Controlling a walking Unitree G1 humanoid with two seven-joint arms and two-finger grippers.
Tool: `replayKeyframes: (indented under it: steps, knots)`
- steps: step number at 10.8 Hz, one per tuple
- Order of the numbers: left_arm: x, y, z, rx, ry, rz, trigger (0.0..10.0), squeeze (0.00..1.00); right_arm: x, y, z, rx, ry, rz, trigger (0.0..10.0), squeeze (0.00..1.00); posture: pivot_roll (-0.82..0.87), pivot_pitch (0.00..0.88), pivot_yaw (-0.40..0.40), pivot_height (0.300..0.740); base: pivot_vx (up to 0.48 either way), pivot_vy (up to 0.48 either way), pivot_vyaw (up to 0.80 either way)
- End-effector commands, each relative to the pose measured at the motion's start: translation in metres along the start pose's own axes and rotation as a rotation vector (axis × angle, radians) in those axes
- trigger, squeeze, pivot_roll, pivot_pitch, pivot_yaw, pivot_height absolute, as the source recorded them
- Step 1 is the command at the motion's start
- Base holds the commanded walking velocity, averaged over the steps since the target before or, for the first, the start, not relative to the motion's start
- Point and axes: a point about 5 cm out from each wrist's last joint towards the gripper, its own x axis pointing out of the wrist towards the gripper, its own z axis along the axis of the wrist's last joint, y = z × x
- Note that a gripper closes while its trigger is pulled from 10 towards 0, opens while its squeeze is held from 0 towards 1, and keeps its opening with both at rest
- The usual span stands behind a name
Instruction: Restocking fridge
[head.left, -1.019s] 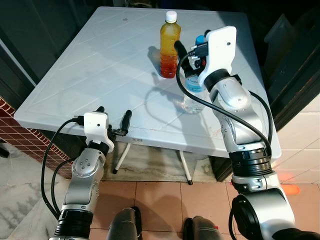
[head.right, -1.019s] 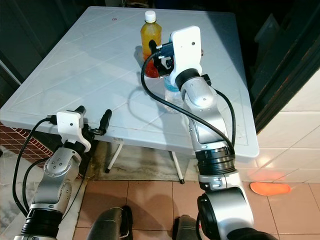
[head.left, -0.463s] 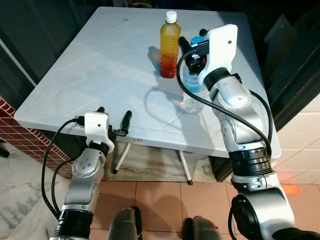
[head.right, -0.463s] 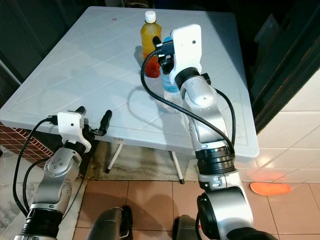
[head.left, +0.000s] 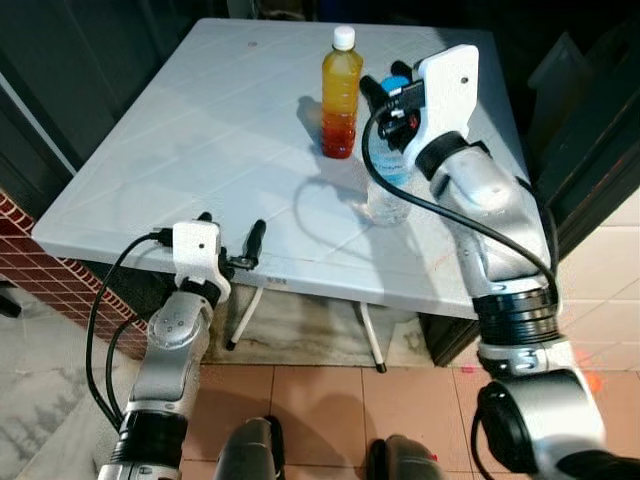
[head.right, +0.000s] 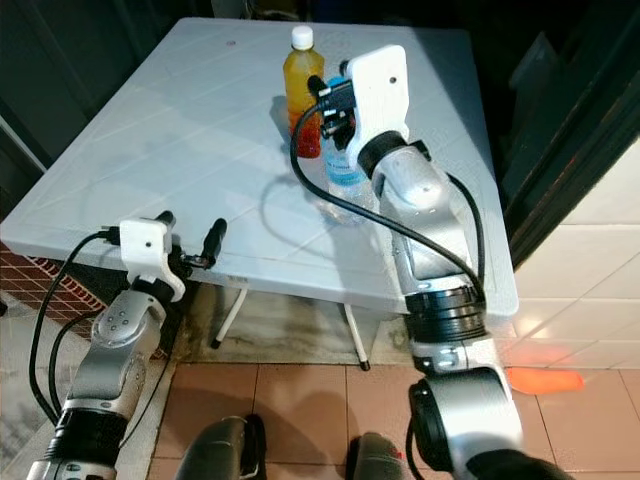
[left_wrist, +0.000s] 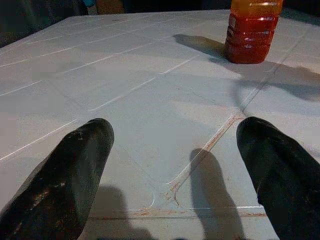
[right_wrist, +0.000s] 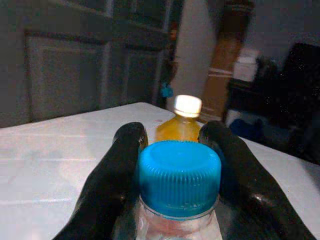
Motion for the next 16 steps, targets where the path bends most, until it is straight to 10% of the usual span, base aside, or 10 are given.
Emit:
replayKeyframes:
  steps: [1, 4, 5, 9, 11, 16]
  knots:
    - [0.001, 0.007, -0.002, 0.016, 0.032, 0.002, 10.0, 0.0, 0.0, 0.001, 0.001, -0.007, 0.015, 0.048, 0.0, 0.0, -0.02, 0.073, 0.089, 0.74, 0.0, 0.0, 0.0]
    - [0.0, 0.016, -0.002, -0.005, 0.061, 0.046, 10.0, 0.0, -0.017, 0.008, -0.006, 0.026, -0.005, 0.072, 0.0, 0.0, -0.01, 0.073, 0.11, 0.74, 0.0, 0.0, 0.0]
    - [-0.005, 0.026, -0.007, 0.002, 0.096, 0.082, 10.0, 0.0, -0.026, 0.019, -0.008, 0.05, -0.028, 0.103, 10.0, 0.0, -0.03, 0.056, 0.117, 0.74, 0.0, 0.0, 0.0]
    - [-0.014, 0.053, -0.008, -0.051, 0.061, 0.278, 10.0, 0.0, -0.047, 0.027, -0.009, 0.14, -0.161, -0.138, 10.0, 0.0, -0.02, 0.0, 0.061, 0.74, 0.0, 0.0, 0.0]
    - [-0.005, 0.051, -0.007, -0.056, 0.066, 0.284, 10.0, 0.0, -0.05, 0.035, -0.018, 0.278, -0.169, -0.103, 10.0, 0.0, -0.03, 0.0, 0.076, 0.74, 0.0, 0.0, 0.0]
    - [-0.002, 0.045, -0.003, -0.048, 0.039, 0.259, 10.0, 0.0, -0.062, 0.022, -0.044, 0.254, -0.05, -0.247, 10.0, 0.0, -0.02, 0.0, 0.05, 0.74, 0.0, 0.0, 0.0]
